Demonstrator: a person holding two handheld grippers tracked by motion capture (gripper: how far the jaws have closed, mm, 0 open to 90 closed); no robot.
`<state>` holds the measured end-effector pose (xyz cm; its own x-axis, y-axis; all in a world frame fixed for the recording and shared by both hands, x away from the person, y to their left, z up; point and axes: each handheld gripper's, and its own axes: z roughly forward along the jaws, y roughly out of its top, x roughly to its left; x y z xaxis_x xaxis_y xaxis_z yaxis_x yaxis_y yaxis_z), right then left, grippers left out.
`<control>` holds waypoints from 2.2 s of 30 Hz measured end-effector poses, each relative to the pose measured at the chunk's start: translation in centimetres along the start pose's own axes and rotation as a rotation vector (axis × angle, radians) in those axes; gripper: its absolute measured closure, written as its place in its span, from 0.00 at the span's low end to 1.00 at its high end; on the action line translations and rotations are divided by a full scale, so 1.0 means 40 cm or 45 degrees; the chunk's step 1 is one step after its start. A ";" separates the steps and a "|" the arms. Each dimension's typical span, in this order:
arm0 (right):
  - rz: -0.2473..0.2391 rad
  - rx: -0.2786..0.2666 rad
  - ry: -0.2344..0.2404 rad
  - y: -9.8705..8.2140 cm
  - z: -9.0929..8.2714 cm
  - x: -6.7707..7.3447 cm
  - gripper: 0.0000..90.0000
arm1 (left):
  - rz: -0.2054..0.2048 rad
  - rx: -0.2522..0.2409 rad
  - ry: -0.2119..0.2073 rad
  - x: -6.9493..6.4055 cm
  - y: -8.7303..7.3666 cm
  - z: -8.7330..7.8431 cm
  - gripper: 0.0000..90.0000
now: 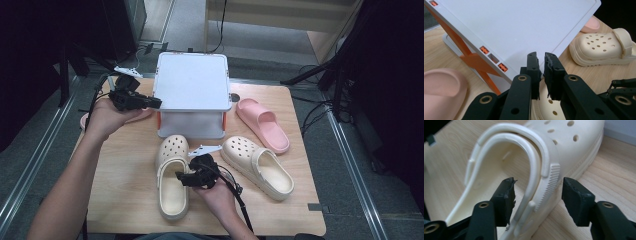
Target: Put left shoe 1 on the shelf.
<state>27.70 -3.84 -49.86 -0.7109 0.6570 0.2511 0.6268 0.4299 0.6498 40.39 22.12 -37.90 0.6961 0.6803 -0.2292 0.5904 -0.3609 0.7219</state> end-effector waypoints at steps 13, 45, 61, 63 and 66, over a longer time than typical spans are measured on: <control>0.045 0.029 -0.043 0.018 0.014 -0.010 0.67 | -0.002 -0.013 -0.016 0.004 0.001 0.005 0.91; 0.114 -0.086 -0.265 0.230 0.007 -0.157 0.86 | -0.001 -0.021 -0.046 0.012 -0.002 0.005 0.91; 0.153 -0.109 -0.239 0.214 0.050 -0.171 0.78 | 0.006 -0.024 -0.046 0.012 -0.002 0.005 0.91; 0.143 -0.130 -0.240 0.212 0.041 -0.170 0.75 | 0.006 -0.023 -0.045 0.011 -0.002 0.006 0.91; 0.131 -0.145 -0.228 0.211 0.024 -0.167 0.72 | 0.007 -0.024 -0.045 0.012 -0.002 0.005 0.91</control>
<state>38.05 -4.01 -46.77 -0.5710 0.7974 0.1953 0.6456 0.2891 0.7069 40.75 22.34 -38.22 0.7136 0.6552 -0.2481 0.5790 -0.3522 0.7353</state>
